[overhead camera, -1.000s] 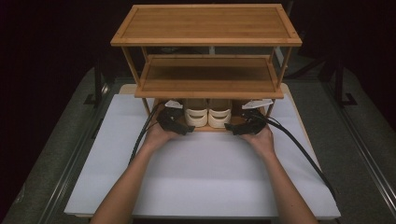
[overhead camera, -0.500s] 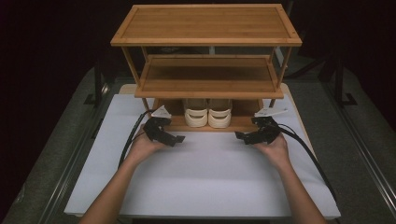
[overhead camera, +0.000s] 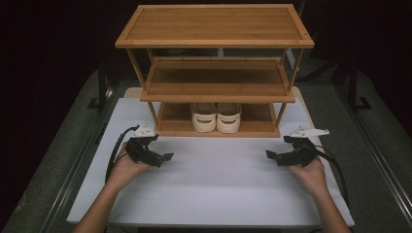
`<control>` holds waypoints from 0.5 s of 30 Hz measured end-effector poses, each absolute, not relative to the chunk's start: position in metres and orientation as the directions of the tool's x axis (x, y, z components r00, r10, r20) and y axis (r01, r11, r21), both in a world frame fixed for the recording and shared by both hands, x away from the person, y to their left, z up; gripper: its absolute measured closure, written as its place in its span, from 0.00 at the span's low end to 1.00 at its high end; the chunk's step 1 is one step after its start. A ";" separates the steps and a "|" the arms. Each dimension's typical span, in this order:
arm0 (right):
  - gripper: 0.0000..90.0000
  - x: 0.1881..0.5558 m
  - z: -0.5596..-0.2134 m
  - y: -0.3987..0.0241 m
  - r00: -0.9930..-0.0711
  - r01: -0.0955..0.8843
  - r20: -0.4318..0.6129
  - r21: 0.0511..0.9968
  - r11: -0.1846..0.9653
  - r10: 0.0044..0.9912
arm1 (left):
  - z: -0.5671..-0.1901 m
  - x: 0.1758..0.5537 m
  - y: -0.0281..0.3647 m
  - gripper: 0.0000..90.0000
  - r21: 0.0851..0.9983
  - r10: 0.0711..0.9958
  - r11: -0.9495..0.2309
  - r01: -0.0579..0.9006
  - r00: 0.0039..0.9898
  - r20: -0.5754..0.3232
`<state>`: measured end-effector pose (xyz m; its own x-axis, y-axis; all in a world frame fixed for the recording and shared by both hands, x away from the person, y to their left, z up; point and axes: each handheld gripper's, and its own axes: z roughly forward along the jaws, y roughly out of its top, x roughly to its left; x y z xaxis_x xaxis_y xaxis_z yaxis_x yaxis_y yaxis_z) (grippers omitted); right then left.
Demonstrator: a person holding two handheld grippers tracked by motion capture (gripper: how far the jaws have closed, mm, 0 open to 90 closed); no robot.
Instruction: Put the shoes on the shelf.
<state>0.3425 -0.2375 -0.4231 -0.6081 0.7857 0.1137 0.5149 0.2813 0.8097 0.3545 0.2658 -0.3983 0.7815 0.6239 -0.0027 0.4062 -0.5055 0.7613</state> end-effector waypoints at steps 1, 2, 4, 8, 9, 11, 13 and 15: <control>0.04 0.337 -0.424 -0.241 -0.606 0.518 0.109 0.806 0.286 0.788 | -0.399 0.350 0.270 0.03 0.760 0.627 -0.506 0.408 0.779 0.000; 0.04 0.332 -0.426 -0.244 -0.602 0.523 0.109 0.803 0.287 0.791 | -0.400 0.347 0.273 0.03 0.758 0.630 -0.508 0.409 0.777 0.003; 0.04 0.324 -0.429 -0.249 -0.595 0.532 0.109 0.796 0.289 0.796 | -0.402 0.338 0.283 0.03 0.755 0.639 -0.507 0.415 0.769 0.006; 0.03 0.305 -0.436 -0.259 -0.575 0.552 0.112 0.784 0.283 0.811 | -0.408 0.323 0.298 0.03 0.759 0.660 -0.489 0.429 0.751 0.001; 0.03 0.300 -0.438 -0.262 -0.570 0.558 0.117 0.782 0.278 0.813 | -0.409 0.320 0.301 0.03 0.758 0.663 -0.491 0.430 0.749 0.004; 0.03 0.292 -0.441 -0.264 -0.558 0.569 0.113 0.773 0.280 0.822 | -0.413 0.312 0.306 0.03 0.755 0.670 -0.488 0.437 0.743 0.003; 0.03 0.284 -0.443 -0.264 -0.549 0.576 0.089 0.761 0.299 0.831 | -0.417 0.304 0.310 0.03 0.744 0.674 -0.498 0.446 0.739 0.008; 0.03 0.276 -0.446 -0.265 -0.547 0.579 0.072 0.752 0.315 0.834 | -0.420 0.297 0.314 0.03 0.734 0.675 -0.508 0.450 0.738 0.015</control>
<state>0.2757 -0.2645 -0.4461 -0.5471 0.8340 0.0717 0.5791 0.3154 0.7518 0.2971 0.3136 -0.4202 0.7378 0.6749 0.0151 0.4500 -0.5084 0.7342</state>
